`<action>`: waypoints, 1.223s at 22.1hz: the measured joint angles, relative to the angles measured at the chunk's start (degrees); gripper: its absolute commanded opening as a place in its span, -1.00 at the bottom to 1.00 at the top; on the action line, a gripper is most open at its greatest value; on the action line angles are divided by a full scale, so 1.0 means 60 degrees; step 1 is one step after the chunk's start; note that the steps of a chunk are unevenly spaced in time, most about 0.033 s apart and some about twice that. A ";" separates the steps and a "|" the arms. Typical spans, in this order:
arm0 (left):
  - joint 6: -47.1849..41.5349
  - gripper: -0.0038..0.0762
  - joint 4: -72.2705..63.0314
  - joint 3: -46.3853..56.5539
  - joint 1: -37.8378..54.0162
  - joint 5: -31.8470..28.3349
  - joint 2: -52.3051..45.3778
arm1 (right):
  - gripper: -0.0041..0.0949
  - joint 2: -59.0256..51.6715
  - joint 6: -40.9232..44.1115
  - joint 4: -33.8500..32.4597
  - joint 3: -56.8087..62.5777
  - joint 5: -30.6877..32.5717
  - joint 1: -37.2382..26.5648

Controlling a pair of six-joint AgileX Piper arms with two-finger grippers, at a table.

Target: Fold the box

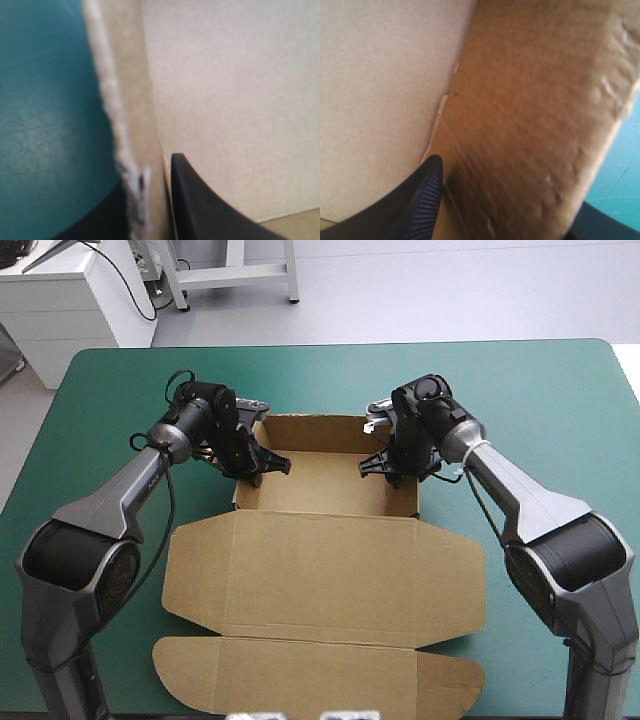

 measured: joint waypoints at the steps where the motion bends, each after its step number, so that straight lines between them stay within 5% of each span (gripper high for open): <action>1: 0.0013 -0.30 -0.0028 0.0000 0.0001 0.0000 0.0000 | 0.06 0.0000 0.0000 0.0000 0.0000 0.0000 0.0000; 7: 0.0118 0.20 -0.0292 0.0000 -0.0040 0.0090 0.0020 | 0.06 0.0059 0.0019 0.0000 -0.0253 0.0000 0.0000; 20: 0.0118 0.20 0.1222 -0.2517 -0.0097 0.0718 -0.0452 | 0.06 -0.0628 0.0020 -0.0571 -0.0921 0.0001 0.0000; 23: 0.0118 0.04 0.1609 -0.3051 -0.0097 0.0788 -0.1081 | 0.06 -0.1305 -0.0017 -0.0571 -0.0921 0.0009 0.0000; 27: 0.0118 -0.47 0.1794 -0.2985 -0.0097 0.0834 -0.2179 | 0.06 -0.1628 0.0147 -0.0446 -0.0944 0.0062 0.0000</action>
